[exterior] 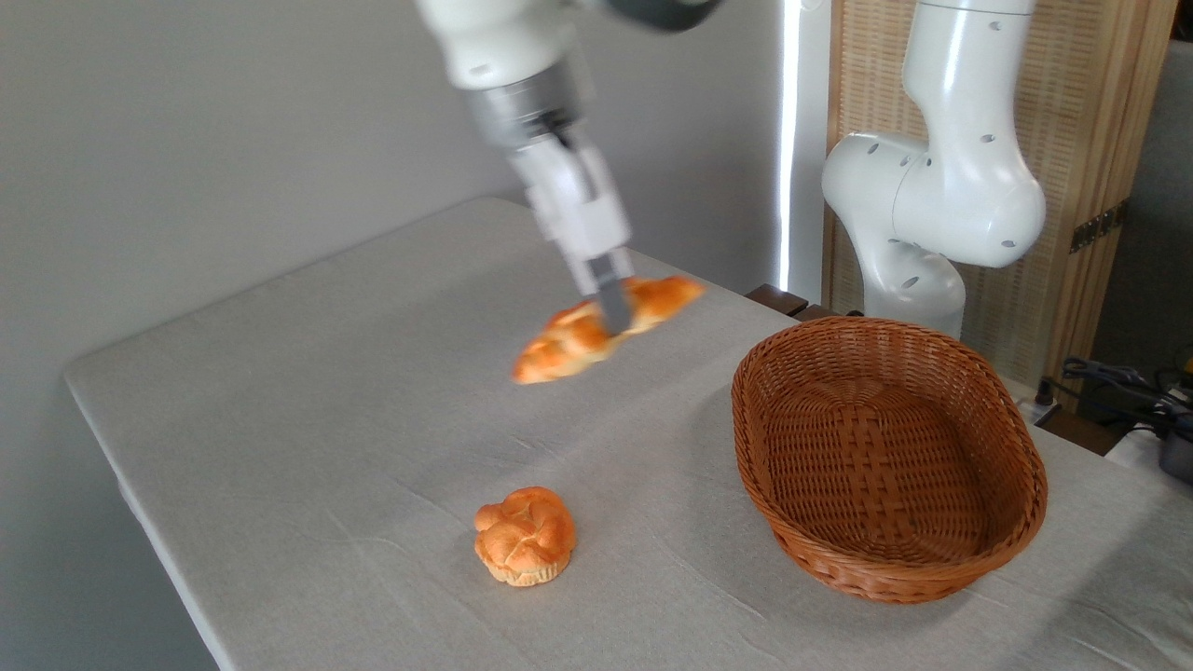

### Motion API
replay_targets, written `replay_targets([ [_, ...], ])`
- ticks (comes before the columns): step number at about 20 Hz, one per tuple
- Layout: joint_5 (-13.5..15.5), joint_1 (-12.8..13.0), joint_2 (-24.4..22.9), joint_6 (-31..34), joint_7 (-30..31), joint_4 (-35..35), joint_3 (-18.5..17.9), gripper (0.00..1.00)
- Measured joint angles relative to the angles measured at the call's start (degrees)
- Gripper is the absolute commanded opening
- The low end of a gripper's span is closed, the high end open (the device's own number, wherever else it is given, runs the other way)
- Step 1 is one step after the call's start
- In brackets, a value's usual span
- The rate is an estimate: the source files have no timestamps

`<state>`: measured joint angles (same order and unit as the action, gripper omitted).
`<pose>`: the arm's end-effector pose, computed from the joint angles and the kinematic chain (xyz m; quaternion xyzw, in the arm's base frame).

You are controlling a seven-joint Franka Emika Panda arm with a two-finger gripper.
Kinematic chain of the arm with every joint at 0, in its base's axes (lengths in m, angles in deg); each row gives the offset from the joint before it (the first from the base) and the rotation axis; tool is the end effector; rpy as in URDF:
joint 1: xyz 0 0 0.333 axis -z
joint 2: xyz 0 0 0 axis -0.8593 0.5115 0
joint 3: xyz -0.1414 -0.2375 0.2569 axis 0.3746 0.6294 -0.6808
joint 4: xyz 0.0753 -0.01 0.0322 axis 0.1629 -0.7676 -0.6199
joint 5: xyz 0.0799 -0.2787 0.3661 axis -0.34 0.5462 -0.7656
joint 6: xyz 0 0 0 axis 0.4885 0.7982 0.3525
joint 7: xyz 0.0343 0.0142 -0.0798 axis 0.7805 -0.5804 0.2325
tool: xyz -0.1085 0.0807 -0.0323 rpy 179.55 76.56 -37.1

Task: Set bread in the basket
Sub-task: 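Lift the braided loaf and carry it over the wicker basket, then lower the loaf into the basket and open the gripper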

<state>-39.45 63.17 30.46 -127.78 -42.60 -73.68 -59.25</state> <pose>0.4939 -0.0249 0.5690 0.8315 -0.5448 -0.0819 0.0711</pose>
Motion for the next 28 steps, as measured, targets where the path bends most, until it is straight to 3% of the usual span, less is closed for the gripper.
replay_targets([
  [4,-6.7,1.0,-13.3,-1.4,-13.1,-15.8,-9.6,0.39],
  [8,-10.1,6.4,-25.3,-3.0,-17.9,-25.3,-23.9,0.39],
  [9,-10.8,7.3,-26.8,-3.0,-18.7,-26.2,-26.2,0.4],
  [10,-11.4,8.1,-27.8,-3.0,-19.2,-26.9,-27.4,0.48],
  [13,-12.6,10.3,-28.3,-2.6,-19.2,-27.7,-27.6,0.83],
  [14,-14.1,11.1,-28.0,-2.2,-19.2,-27.9,-27.5,0.89],
  [19,-16.7,12.4,-27.2,-1.7,-19.2,-28.7,-28.4,1.0],
  [28,-16.8,12.4,-26.8,-1.5,-19.2,-28.5,-29.0,1.0],
])
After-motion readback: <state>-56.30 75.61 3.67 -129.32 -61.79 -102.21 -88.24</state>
